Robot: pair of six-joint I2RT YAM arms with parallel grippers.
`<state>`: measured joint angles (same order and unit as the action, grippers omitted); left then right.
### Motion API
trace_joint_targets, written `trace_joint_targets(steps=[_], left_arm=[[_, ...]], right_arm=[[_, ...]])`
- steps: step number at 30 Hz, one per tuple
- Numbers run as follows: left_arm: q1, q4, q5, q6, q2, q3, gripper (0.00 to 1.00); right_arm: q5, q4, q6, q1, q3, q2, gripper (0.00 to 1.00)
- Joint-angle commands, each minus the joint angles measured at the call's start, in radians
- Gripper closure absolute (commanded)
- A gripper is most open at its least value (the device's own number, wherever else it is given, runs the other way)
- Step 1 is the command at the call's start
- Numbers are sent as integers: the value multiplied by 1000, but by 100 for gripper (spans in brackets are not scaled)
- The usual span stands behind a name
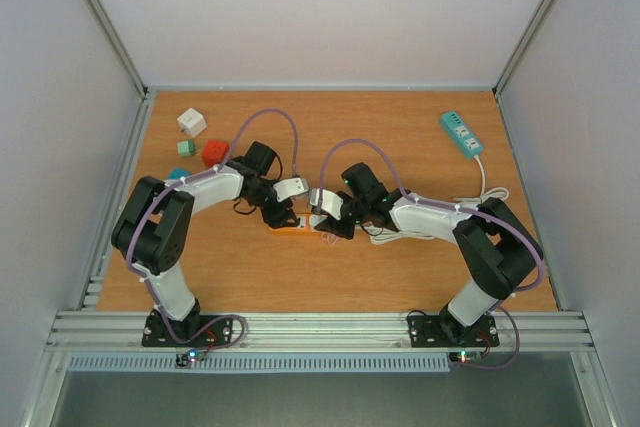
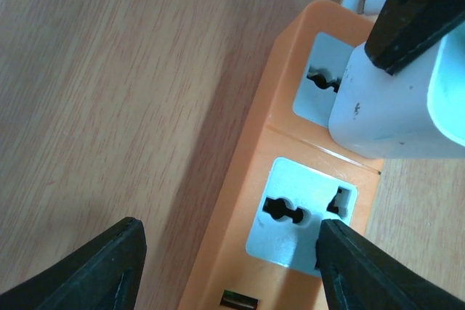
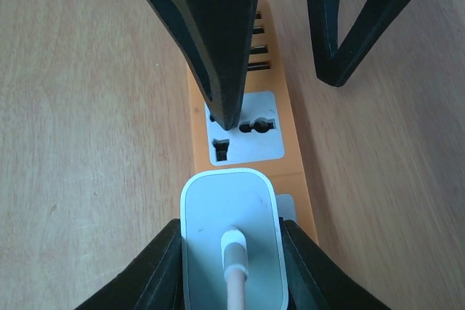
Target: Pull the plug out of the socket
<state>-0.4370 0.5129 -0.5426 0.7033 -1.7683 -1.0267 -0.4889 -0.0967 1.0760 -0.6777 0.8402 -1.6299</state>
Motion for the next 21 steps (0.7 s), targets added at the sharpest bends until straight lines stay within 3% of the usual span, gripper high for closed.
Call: trace_joint_targets(steps=[1,12,21], left_arm=[[-24,-14,17,-4,-29,-28,34],[-45,20,16,21,-49,-29,33],[-45,-2,85,-28,-79,-32,36]], right_arm=[[-2,17,6,-22,20,-4,73],[1,25,4,-32,16,8,89],[-39,27,-19,-32,25,46,94]])
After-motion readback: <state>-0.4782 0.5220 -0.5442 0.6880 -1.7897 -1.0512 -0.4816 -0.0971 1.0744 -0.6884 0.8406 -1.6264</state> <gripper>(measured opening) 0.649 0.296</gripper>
